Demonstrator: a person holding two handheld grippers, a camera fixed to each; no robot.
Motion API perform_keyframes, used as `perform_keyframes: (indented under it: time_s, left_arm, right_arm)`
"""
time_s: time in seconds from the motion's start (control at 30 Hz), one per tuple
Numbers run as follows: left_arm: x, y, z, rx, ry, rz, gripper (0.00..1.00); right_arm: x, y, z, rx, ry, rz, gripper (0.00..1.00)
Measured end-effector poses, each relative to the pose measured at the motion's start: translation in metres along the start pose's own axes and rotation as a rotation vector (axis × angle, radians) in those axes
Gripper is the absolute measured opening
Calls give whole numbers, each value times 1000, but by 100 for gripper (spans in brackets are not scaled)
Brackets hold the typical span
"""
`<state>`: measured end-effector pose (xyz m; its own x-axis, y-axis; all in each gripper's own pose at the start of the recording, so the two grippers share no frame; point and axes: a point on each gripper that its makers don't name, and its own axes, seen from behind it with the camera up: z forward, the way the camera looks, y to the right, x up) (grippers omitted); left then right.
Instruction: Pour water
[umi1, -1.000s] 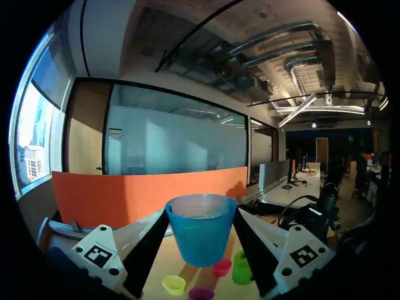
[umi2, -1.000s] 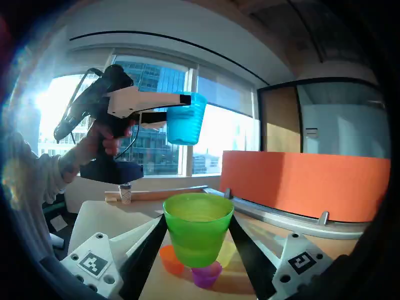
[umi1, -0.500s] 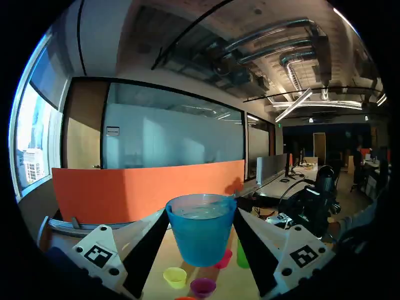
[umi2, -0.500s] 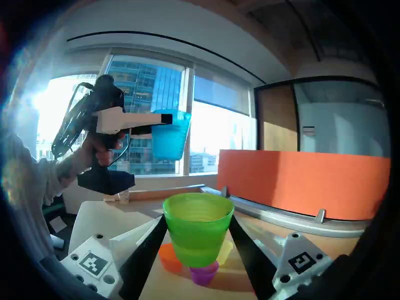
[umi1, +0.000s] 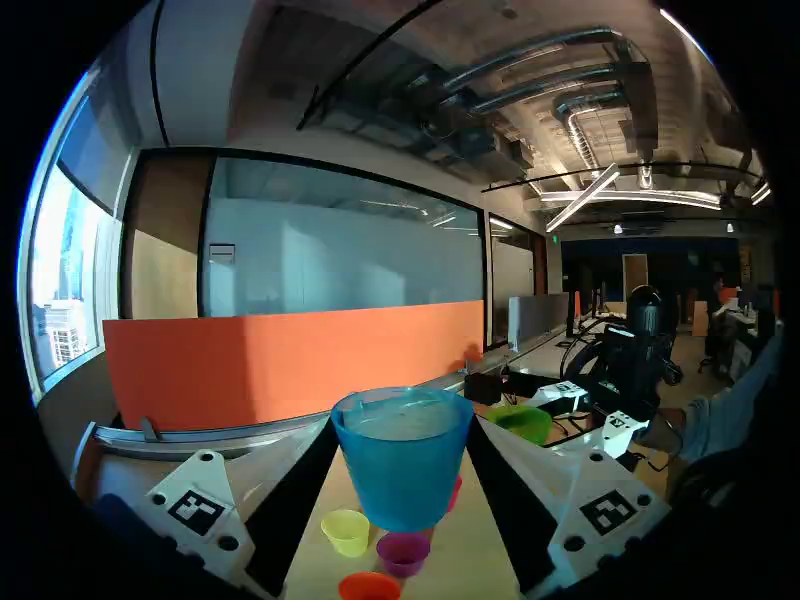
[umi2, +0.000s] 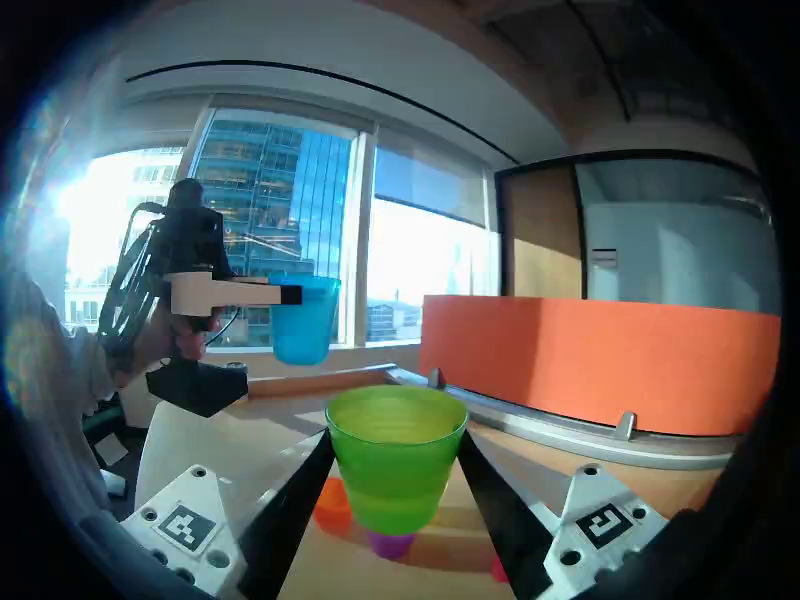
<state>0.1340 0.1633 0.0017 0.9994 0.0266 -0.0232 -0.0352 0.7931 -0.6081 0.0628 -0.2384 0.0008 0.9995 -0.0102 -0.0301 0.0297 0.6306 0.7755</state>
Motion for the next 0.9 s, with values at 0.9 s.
perform_keyframes:
  time_s: [0.9]
  left_arm:
    - [-59, 27, -15, -63, -57, 20, 88]
  right_arm:
    - [-9, 13, -27, -18, -58, 8, 89]
